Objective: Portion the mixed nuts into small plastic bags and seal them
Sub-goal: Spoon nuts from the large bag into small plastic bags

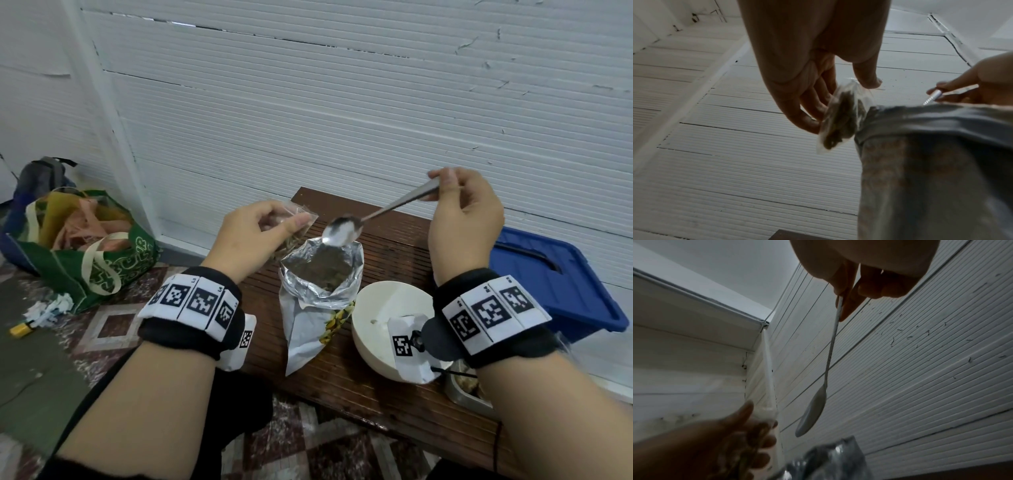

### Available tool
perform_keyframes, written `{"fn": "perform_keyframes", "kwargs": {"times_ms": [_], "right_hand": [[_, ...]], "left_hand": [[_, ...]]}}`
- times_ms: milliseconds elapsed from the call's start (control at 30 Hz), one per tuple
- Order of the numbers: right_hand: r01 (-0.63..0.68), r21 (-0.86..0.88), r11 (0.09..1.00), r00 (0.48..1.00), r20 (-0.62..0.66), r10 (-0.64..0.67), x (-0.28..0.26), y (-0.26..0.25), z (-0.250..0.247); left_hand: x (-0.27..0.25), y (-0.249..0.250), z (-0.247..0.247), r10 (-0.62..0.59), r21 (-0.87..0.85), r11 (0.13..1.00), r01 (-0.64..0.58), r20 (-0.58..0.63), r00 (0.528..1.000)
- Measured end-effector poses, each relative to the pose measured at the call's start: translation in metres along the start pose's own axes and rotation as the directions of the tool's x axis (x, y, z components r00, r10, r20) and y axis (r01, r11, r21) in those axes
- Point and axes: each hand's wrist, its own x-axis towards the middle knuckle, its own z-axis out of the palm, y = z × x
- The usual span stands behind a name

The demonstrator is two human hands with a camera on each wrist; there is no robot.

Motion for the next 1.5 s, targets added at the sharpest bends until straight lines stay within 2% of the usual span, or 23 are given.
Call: {"fn": "perform_keyframes", "kwargs": {"times_ms": [67, 133, 300, 400, 467, 533, 667, 767, 867, 1067, 1300, 1500], "right_hand": [[0.018, -0.109, 0.994, 0.991, 0.134, -0.003, -0.010, 0.007, 0.003], [0.088, -0.187, 0.978, 0.960, 0.277, -0.034, -0.022, 0.014, 0.008], [0.385, -0.270, 0.882, 0.819, 0.540, -0.193, -0.051, 0.032, 0.020], [0.400, -0.263, 0.878, 0.758, 0.633, -0.155, -0.063, 0.035, 0.023], [0.341, -0.274, 0.899, 0.746, 0.660, -0.082, -0.065, 0.035, 0.024], [0.239, -0.278, 0.930, 0.764, 0.645, -0.003, -0.063, 0.034, 0.024], [-0.028, -0.268, 0.963, 0.846, 0.506, 0.165, -0.055, 0.030, 0.023], [-0.149, -0.277, 0.949, 0.898, 0.363, 0.247, -0.045, 0.029, 0.017], [-0.235, -0.264, 0.936, 0.925, 0.234, 0.298, -0.034, 0.029, 0.013], [-0.306, -0.268, 0.913, 0.931, 0.117, 0.346, -0.016, 0.028, 0.004], [-0.303, -0.238, 0.923, 0.945, 0.048, 0.323, 0.004, 0.019, -0.005], [-0.290, -0.156, 0.944, 0.955, 0.016, 0.296, 0.017, 0.012, -0.006]], "left_hand": [[0.000, 0.000, -0.001, 0.005, -0.012, 1.000, -0.004, 0.036, 0.999], [0.001, -0.002, 0.000, 0.004, -0.015, 1.000, -0.002, 0.080, 0.997], [0.003, -0.007, 0.001, -0.009, 0.031, 1.000, 0.004, 0.169, 0.986], [0.003, -0.008, 0.001, -0.008, 0.056, 0.998, -0.003, 0.192, 0.981], [0.003, -0.007, 0.002, -0.013, 0.068, 0.998, -0.001, 0.193, 0.981], [0.003, -0.006, 0.002, -0.020, 0.079, 0.997, 0.005, 0.194, 0.981], [0.003, -0.007, 0.001, -0.033, 0.084, 0.996, 0.017, 0.196, 0.980], [0.003, -0.008, 0.000, -0.033, 0.085, 0.996, 0.017, 0.195, 0.980], [0.001, -0.005, 0.001, -0.022, 0.044, 0.999, 0.015, 0.167, 0.986], [0.000, -0.006, -0.004, -0.022, 0.007, 1.000, 0.021, 0.155, 0.988], [-0.001, -0.005, -0.007, -0.040, 0.044, 0.999, 0.033, 0.194, 0.980], [-0.004, 0.003, 0.000, -0.015, 0.093, 0.996, -0.004, 0.205, 0.979]]}}
